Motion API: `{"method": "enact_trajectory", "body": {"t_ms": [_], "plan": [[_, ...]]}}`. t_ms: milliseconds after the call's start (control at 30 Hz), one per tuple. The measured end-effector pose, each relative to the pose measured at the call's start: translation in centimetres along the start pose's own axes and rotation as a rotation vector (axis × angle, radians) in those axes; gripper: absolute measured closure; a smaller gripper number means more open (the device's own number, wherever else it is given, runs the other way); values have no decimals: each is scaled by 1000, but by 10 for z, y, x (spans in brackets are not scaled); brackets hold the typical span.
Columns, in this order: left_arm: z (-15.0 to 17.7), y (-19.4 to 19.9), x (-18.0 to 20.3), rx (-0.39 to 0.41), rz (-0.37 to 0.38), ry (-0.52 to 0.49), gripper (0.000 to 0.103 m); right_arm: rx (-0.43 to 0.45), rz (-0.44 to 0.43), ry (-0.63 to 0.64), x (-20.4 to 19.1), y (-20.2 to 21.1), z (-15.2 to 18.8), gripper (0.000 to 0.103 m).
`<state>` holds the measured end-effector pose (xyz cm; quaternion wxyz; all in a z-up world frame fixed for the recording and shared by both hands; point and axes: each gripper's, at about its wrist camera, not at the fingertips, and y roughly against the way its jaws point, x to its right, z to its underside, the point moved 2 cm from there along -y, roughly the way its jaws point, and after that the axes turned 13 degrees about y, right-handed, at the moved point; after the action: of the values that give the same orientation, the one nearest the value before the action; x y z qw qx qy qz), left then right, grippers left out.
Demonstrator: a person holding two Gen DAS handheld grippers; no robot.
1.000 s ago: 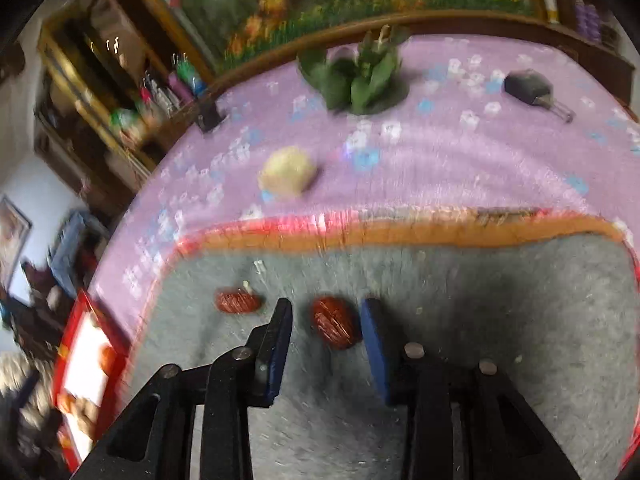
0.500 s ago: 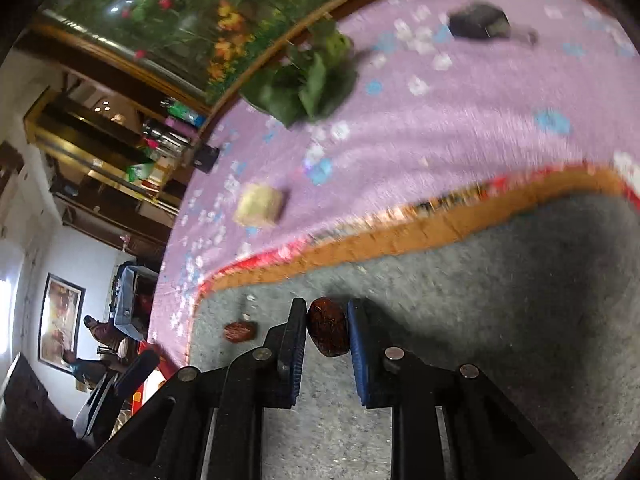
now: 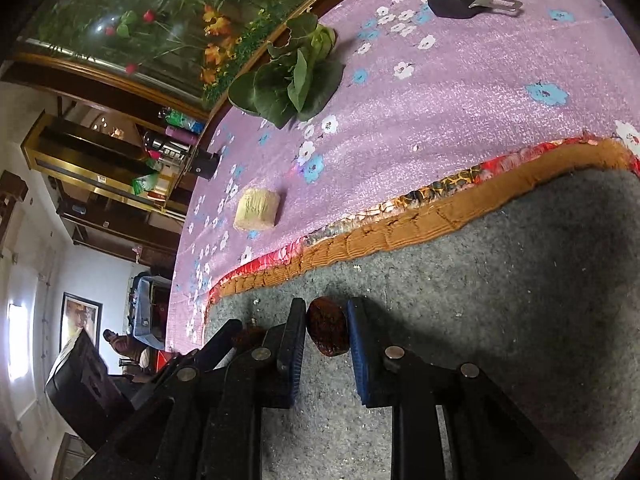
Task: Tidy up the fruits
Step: 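Grasp a red date with the right gripper while the left grasps another date, then carry the dates over the white tray with both grippers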
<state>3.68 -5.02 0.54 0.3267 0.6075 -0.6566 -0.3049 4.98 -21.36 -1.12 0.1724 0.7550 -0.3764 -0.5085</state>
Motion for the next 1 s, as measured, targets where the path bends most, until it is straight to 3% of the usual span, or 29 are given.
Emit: {"method": "enact_trajectory", "body": {"t_ms": [167, 267, 500, 667, 867, 1000], "plan": [[12, 17, -4, 36, 9, 32, 74, 5, 17, 35, -7, -1, -1, 82], [21, 40, -8, 83, 18, 57, 74, 24, -31, 58, -16, 1, -2, 83], [37, 110, -22, 256, -50, 91, 73, 158, -61, 257, -61, 21, 5, 83], [47, 156, -42, 359, -107, 116, 73, 240, -15, 373, -84, 30, 19, 83], [58, 190, -72, 419, -123, 169, 73, 305, 68, 463, -104, 39, 34, 83], [65, 210, -94, 460, -136, 199, 73, 324, 47, 500, -130, 46, 49, 83]]}}
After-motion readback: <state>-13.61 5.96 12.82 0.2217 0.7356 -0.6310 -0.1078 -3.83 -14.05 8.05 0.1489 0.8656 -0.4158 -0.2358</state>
